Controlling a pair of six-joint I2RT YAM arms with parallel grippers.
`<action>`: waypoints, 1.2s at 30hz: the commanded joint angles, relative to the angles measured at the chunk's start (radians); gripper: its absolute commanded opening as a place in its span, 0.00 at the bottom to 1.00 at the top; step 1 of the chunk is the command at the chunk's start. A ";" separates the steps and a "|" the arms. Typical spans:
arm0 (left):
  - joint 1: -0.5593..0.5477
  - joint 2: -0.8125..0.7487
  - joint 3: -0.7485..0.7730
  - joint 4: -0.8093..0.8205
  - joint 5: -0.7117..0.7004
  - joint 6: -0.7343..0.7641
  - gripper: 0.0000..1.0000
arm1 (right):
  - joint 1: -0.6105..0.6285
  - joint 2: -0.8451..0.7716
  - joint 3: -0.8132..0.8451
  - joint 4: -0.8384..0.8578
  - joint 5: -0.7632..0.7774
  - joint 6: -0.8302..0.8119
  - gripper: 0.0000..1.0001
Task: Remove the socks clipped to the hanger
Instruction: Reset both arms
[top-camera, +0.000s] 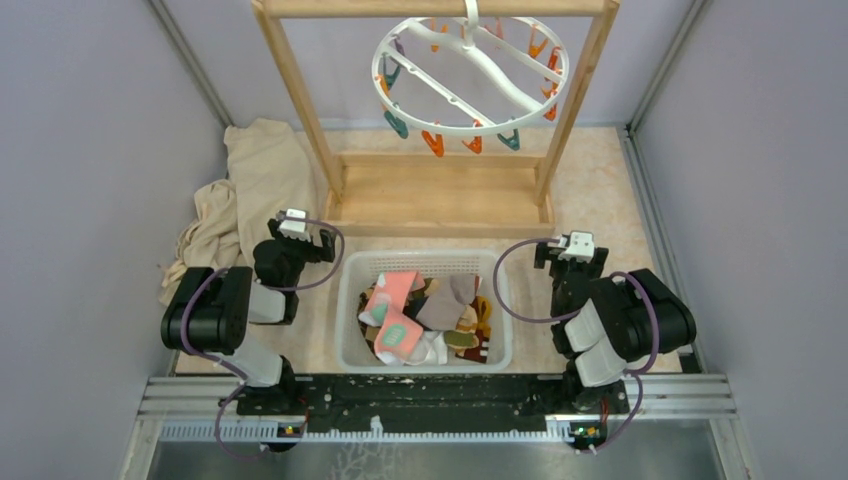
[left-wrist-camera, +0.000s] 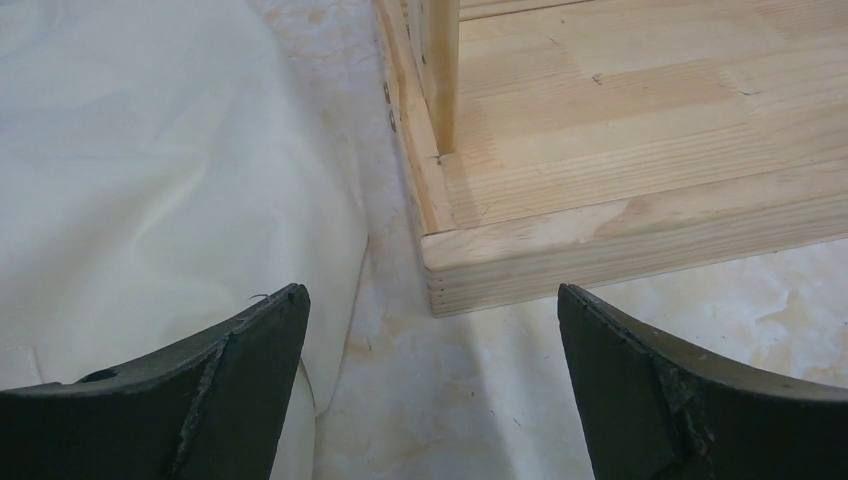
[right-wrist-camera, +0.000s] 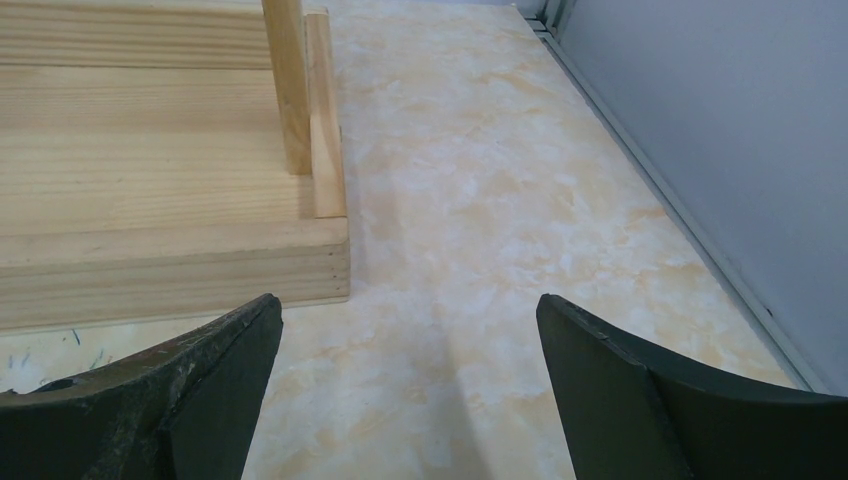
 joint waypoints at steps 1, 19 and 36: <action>0.008 -0.004 0.004 0.014 0.024 0.006 0.99 | -0.008 0.009 -0.024 0.182 -0.018 -0.001 0.98; 0.008 -0.004 0.004 0.014 0.023 0.007 0.99 | -0.008 0.008 -0.020 0.171 -0.018 -0.001 0.98; 0.008 -0.004 0.004 0.014 0.023 0.007 0.99 | -0.007 0.008 -0.017 0.168 -0.018 -0.001 0.99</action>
